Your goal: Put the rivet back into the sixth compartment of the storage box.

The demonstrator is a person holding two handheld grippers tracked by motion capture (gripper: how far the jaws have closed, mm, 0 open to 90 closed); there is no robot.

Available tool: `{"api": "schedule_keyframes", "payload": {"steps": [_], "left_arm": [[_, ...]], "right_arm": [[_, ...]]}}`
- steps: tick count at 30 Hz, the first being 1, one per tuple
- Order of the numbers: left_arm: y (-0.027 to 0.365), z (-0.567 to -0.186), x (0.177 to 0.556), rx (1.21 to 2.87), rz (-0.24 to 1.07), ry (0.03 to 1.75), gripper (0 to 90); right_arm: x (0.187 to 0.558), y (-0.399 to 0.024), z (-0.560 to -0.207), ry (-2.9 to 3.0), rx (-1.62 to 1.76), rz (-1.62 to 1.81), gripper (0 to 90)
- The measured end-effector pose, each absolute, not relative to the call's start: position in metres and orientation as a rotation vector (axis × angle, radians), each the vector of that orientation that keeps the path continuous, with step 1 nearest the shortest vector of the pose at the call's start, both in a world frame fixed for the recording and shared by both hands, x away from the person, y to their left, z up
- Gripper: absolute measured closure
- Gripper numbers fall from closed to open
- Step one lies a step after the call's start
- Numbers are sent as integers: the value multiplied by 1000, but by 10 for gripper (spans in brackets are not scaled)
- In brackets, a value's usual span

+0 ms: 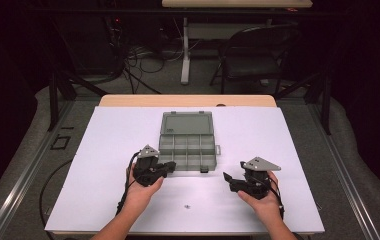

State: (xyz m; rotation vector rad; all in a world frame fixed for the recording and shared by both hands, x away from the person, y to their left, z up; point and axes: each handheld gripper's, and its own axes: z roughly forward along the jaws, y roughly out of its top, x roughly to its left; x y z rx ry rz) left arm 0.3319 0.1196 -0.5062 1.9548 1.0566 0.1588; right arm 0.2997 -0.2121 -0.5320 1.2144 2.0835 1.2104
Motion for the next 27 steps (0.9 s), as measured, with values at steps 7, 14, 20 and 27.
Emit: {"api": "schedule_keyframes", "payload": {"steps": [7,14,20,27], "left_arm": [[113,-509,346,1971,204,1076,864],[106,-513,357,1990,219,1082,863],[102,-516,363,2001,220,1091,864],[102,-518,366,1998,216,1103,863]], "right_arm": [[300,-212,-532,2084,1215,1211,243],[300,-212,-532,2085,1214,1212,243],[300,-212,-532,2086,1214,1212,243],[300,-212,-532,2085,1213,1212,243]]}}
